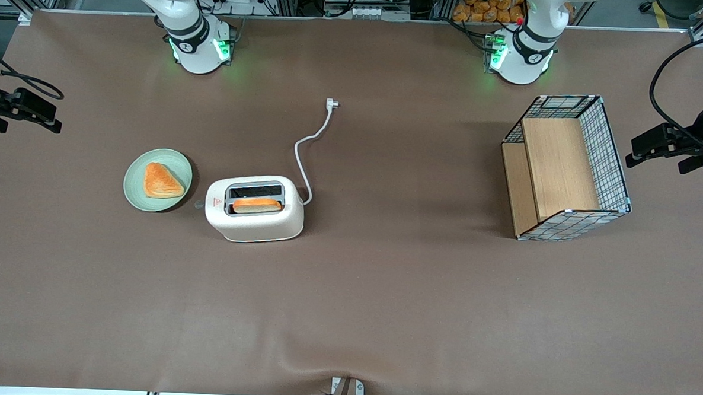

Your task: Press toaster button with right arm

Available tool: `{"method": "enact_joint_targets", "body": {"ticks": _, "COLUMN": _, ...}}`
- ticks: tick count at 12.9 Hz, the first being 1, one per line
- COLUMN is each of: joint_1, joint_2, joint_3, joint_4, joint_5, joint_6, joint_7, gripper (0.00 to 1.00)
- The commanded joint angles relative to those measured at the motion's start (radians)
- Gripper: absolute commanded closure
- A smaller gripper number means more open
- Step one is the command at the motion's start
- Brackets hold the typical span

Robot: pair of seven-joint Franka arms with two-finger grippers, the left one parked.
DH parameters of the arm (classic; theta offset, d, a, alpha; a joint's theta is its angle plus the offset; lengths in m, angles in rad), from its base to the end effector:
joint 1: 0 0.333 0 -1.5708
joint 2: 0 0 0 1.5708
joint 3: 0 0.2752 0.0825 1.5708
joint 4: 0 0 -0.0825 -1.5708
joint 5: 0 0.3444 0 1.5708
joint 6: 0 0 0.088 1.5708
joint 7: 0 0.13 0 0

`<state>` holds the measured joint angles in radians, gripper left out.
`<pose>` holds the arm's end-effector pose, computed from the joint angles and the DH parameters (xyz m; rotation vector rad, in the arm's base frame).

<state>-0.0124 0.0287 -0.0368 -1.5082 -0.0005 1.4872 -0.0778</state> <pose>0.5126 -0.0251 0.5656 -3.1387 -0.0448 0.0780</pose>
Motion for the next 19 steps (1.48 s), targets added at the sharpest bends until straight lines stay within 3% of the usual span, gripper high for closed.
{"method": "enact_joint_targets", "body": {"ticks": 1, "joint_1": -0.017, "joint_2": 0.013, "joint_3": 0.011, "joint_4": 0.022, "joint_5": 0.004, "joint_6": -0.002, "joint_7": -0.008, "gripper": 0.00}}
{"method": "enact_joint_targets", "body": {"ticks": 2, "joint_1": -0.018, "joint_2": 0.013, "joint_3": 0.011, "joint_4": 0.023, "joint_5": 0.007, "joint_6": -0.007, "joint_7": -0.008, "gripper": 0.15}}
{"method": "enact_joint_targets", "body": {"ticks": 3, "joint_1": -0.020, "joint_2": 0.013, "joint_3": 0.011, "joint_4": 0.026, "joint_5": 0.016, "joint_6": -0.011, "joint_7": -0.008, "gripper": 0.48}}
{"method": "enact_joint_targets", "body": {"ticks": 4, "joint_1": -0.014, "joint_2": 0.013, "joint_3": 0.012, "joint_4": 0.035, "joint_5": 0.004, "joint_6": -0.016, "joint_7": -0.010, "gripper": 0.69}}
{"method": "enact_joint_targets", "body": {"ticks": 5, "joint_1": -0.011, "joint_2": 0.014, "joint_3": 0.014, "joint_4": 0.036, "joint_5": 0.004, "joint_6": -0.030, "joint_7": -0.007, "gripper": 0.76}}
{"method": "enact_joint_targets", "body": {"ticks": 8, "joint_1": -0.017, "joint_2": 0.039, "joint_3": 0.015, "joint_4": 0.026, "joint_5": 0.043, "joint_6": -0.006, "joint_7": 0.003, "gripper": 0.79}}
{"method": "enact_joint_targets", "body": {"ticks": 9, "joint_1": -0.021, "joint_2": 0.062, "joint_3": 0.011, "joint_4": 0.028, "joint_5": 0.106, "joint_6": -0.007, "joint_7": -0.016, "gripper": 0.84}}
{"method": "enact_joint_targets", "body": {"ticks": 10, "joint_1": -0.018, "joint_2": 0.075, "joint_3": 0.011, "joint_4": 0.025, "joint_5": 0.120, "joint_6": -0.010, "joint_7": -0.023, "gripper": 1.00}}
{"method": "enact_joint_targets", "body": {"ticks": 15, "joint_1": -0.012, "joint_2": 0.169, "joint_3": 0.014, "joint_4": 0.023, "joint_5": 0.143, "joint_6": -0.007, "joint_7": -0.011, "gripper": 1.00}}
{"method": "enact_joint_targets", "body": {"ticks": 19, "joint_1": -0.004, "joint_2": 0.244, "joint_3": 0.015, "joint_4": -0.023, "joint_5": 0.267, "joint_6": 0.039, "joint_7": -0.022, "gripper": 1.00}}
